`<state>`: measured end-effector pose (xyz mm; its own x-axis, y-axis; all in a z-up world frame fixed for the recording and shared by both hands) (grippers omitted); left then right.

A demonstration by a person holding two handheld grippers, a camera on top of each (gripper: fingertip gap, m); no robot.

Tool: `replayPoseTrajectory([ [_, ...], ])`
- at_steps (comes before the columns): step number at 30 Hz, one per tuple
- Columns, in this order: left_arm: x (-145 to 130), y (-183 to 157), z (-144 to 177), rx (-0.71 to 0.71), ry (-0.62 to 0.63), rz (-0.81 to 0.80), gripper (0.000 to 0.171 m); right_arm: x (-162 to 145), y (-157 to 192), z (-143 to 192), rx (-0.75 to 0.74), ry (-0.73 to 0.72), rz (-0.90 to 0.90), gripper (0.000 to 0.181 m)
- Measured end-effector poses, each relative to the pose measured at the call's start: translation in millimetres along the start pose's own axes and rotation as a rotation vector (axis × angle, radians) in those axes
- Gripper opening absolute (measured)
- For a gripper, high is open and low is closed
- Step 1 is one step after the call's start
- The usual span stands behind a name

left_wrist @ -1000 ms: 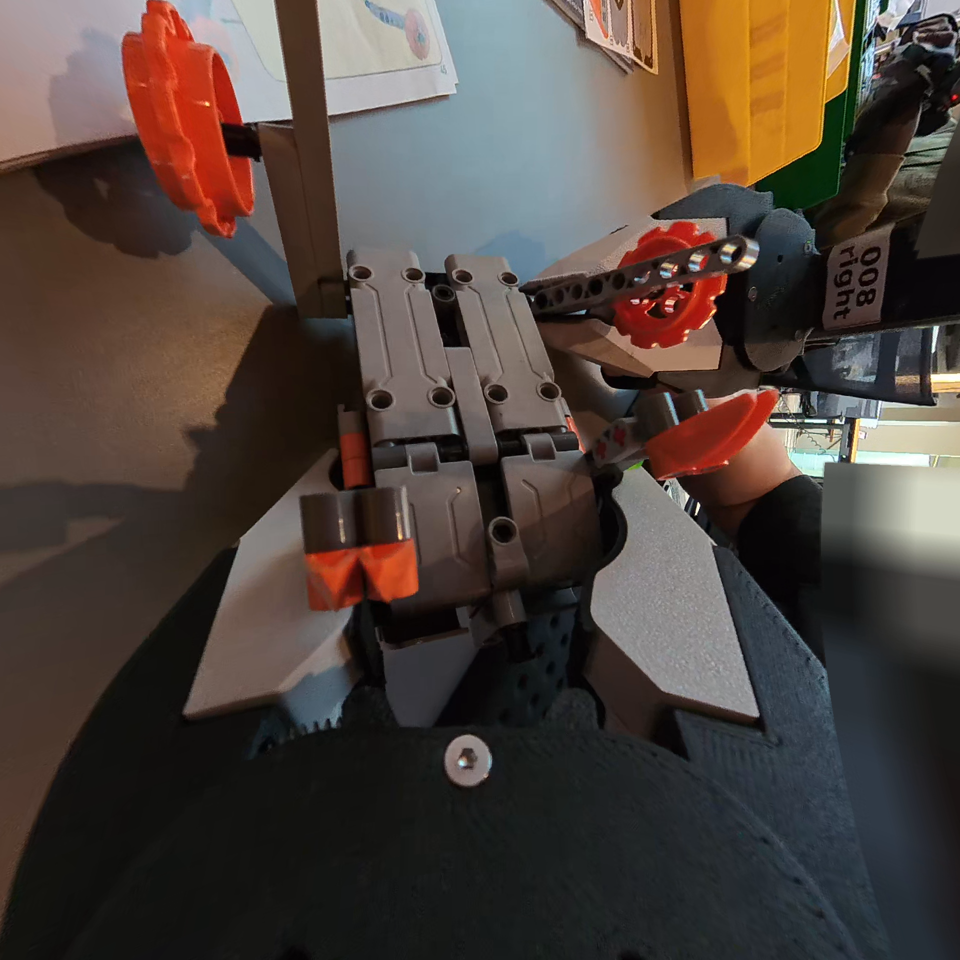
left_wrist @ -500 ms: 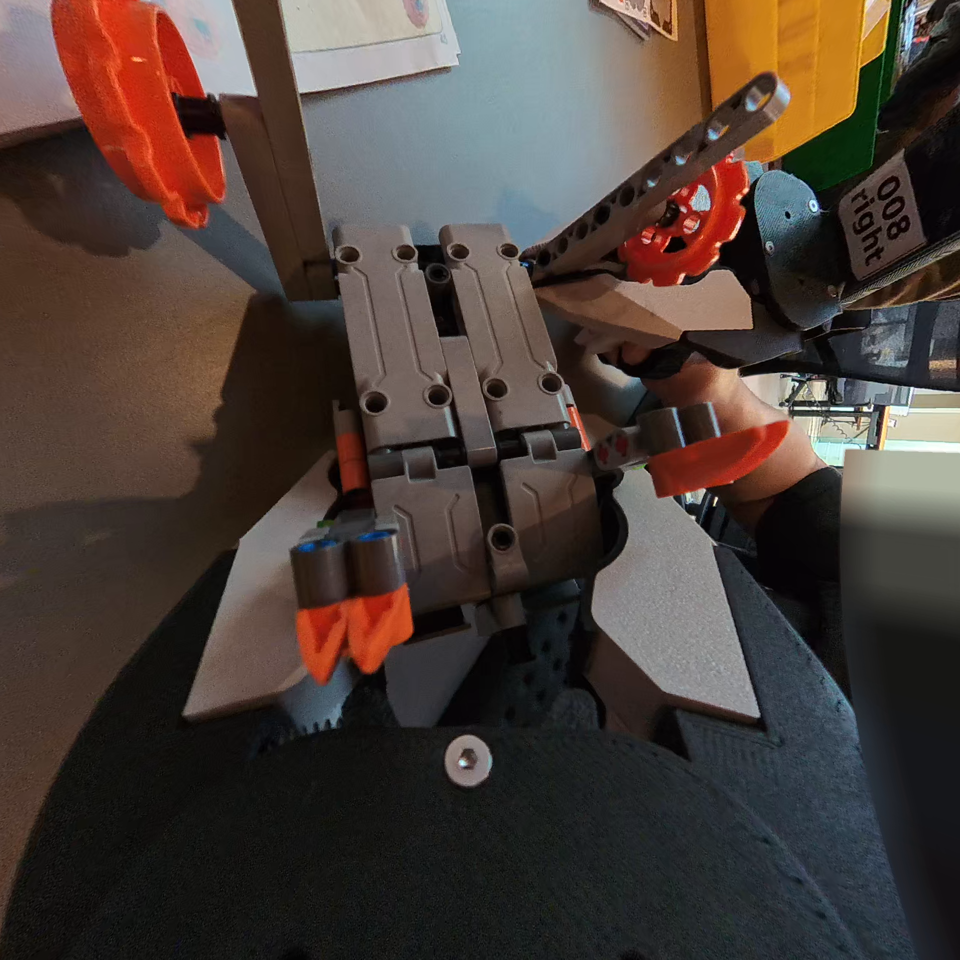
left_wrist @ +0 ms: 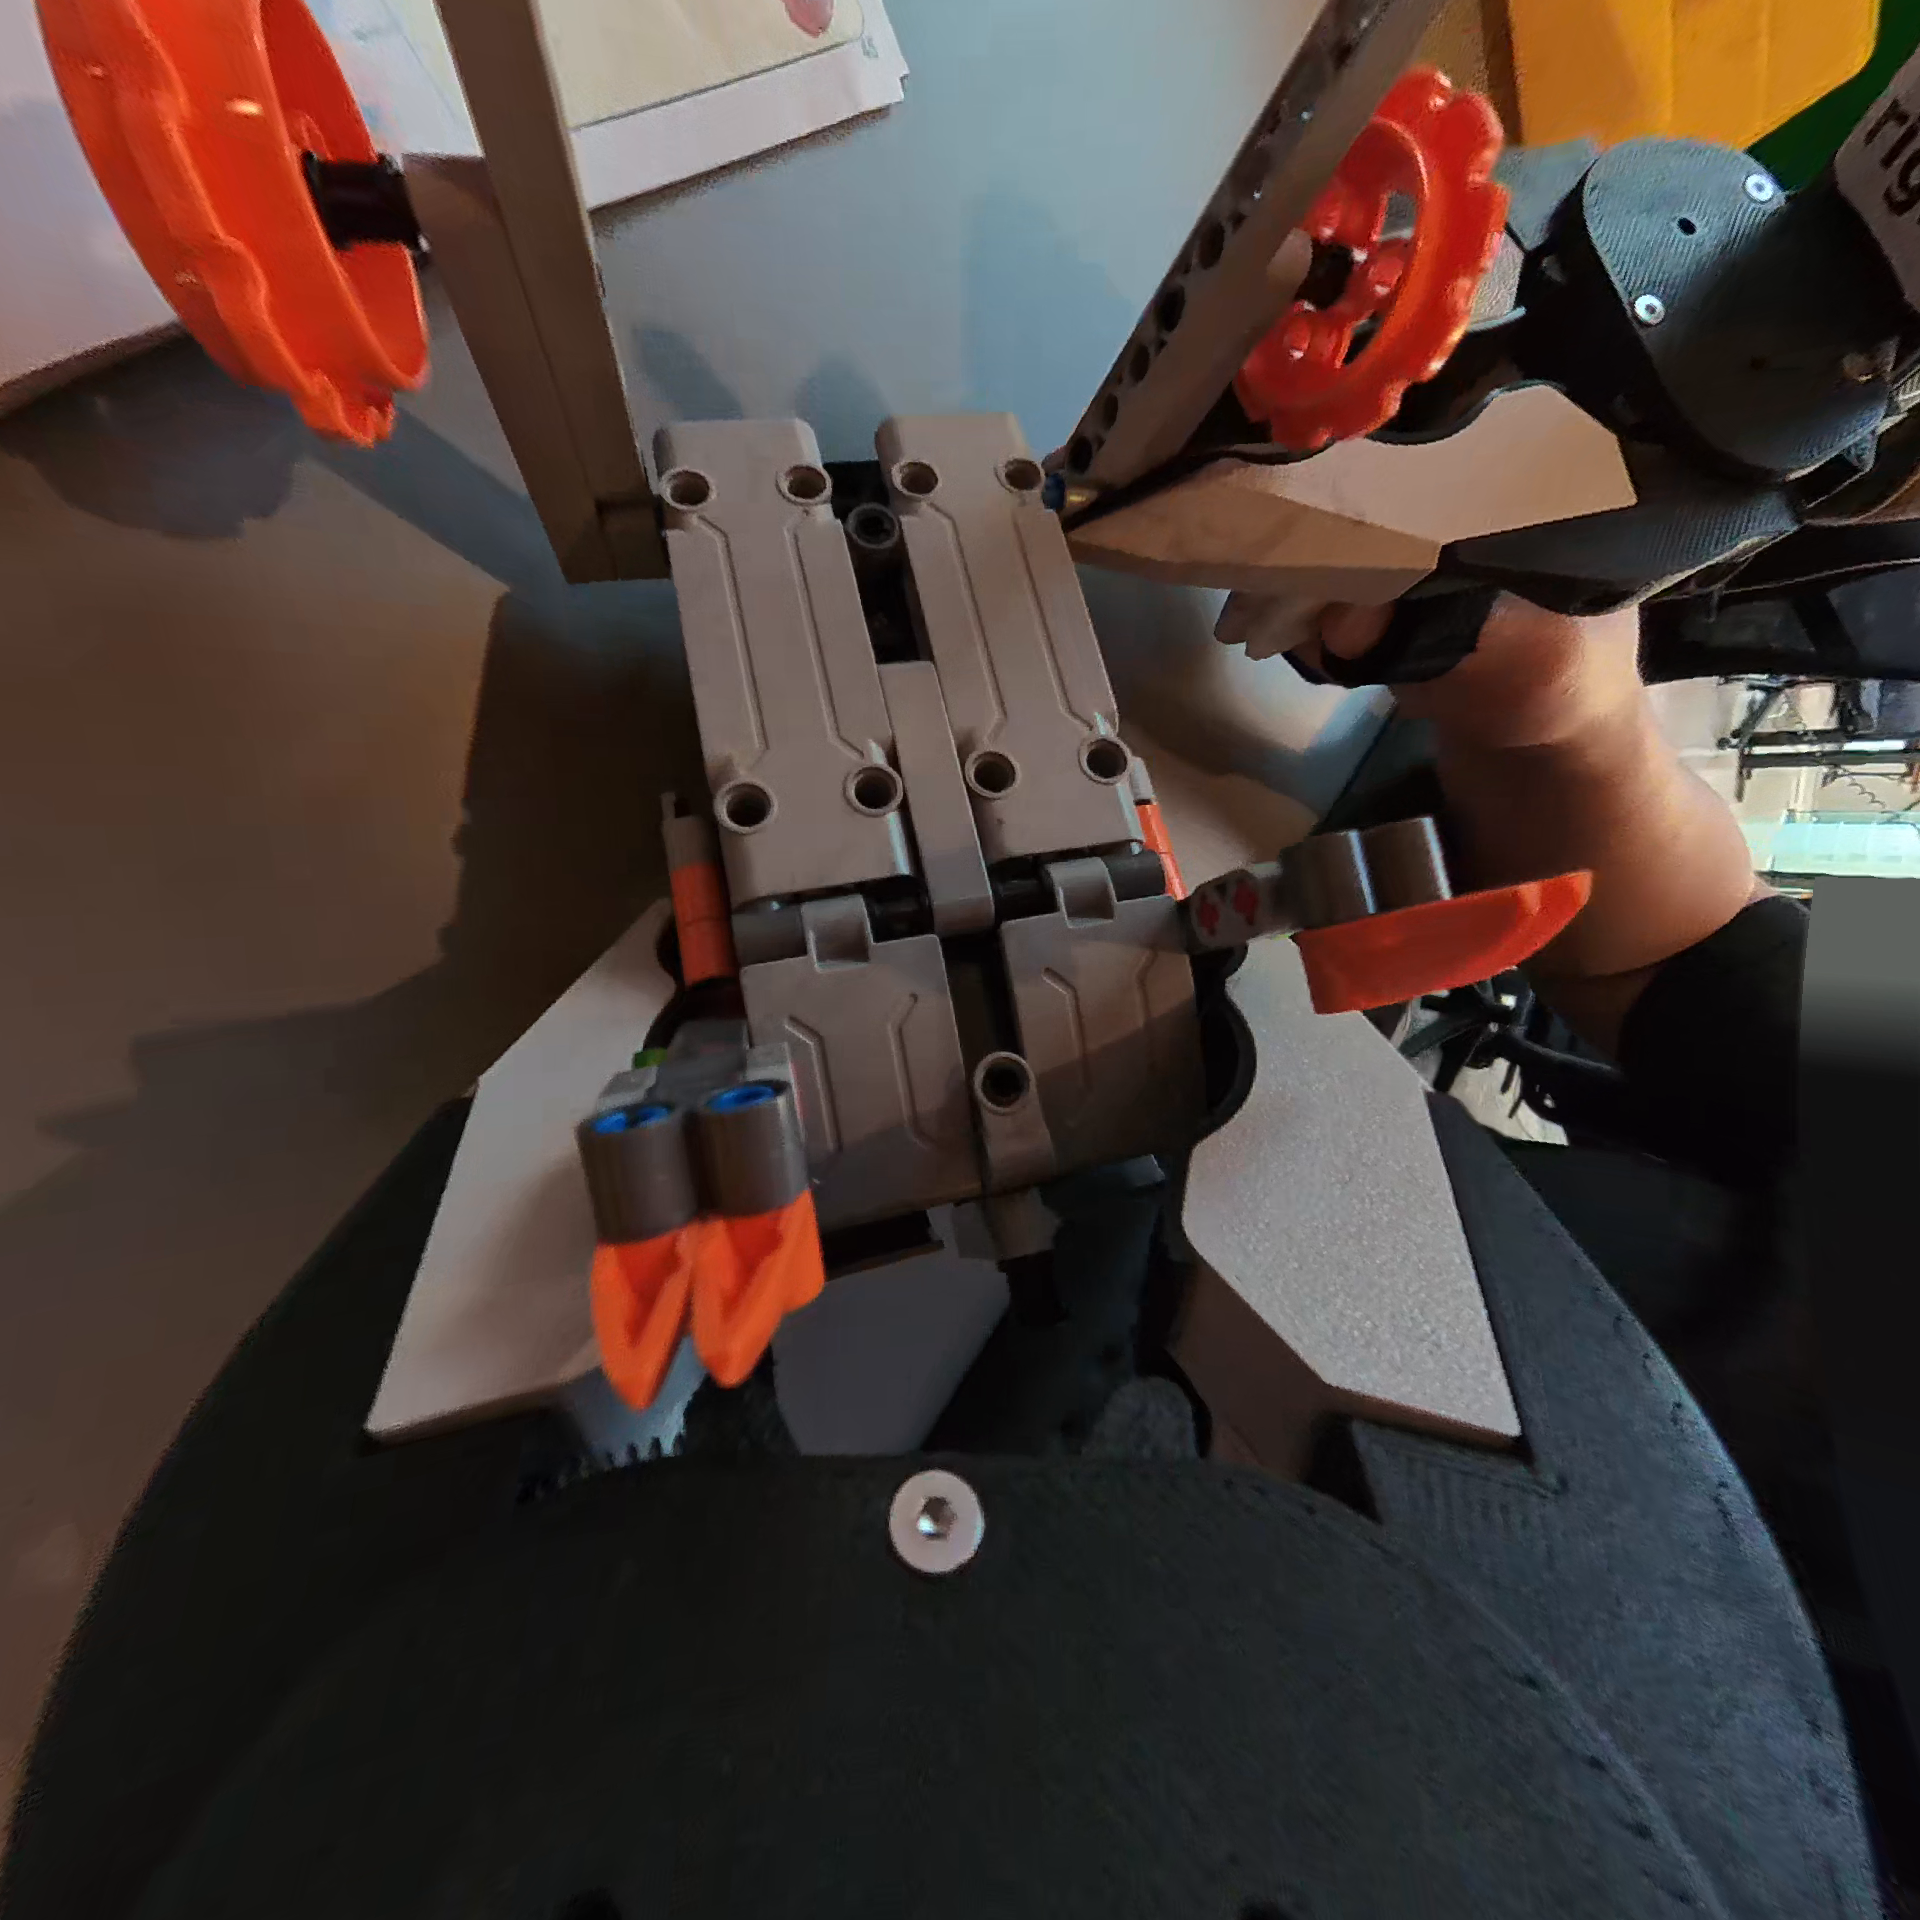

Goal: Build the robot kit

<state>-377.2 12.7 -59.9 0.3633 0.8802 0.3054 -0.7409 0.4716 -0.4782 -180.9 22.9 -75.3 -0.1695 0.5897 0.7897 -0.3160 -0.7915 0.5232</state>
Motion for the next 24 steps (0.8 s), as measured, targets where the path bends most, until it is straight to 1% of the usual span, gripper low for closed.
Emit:
replayPoseTrajectory([
  [5,1,-4,0,0.045,-0.002,-0.032,0.095,0,-3,1,0.012,-0.011,-0.063,0.007],
  [11,2,-7,0,0.104,-0.008,-0.077,0.095,5,-7,-1,0.029,0.042,-0.111,0.007],
  [17,3,-7,0,0.126,-0.021,-0.099,0.095,6,-11,-1,0.040,0.031,-0.166,0.007],
  [20,2,-7,-1,0.132,-0.037,-0.094,0.095,9,-10,-3,0.024,0.045,-0.149,0.007],
  [24,-6,-5,-4,0.131,-0.101,-0.116,0.095,10,-6,-4,0.020,0.084,-0.046,0.007],
])
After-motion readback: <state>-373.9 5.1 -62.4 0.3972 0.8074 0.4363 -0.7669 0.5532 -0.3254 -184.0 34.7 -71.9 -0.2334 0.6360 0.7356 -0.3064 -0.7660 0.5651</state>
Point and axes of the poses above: each gripper's, where its closed fingertips meet, z back along the fingers, x out of its top, y = z × x across the jaws, the point moved 10 cm from there along z, back along the fingers, and after that the axes turned 12 degrees about x, right-handed, at the moved point
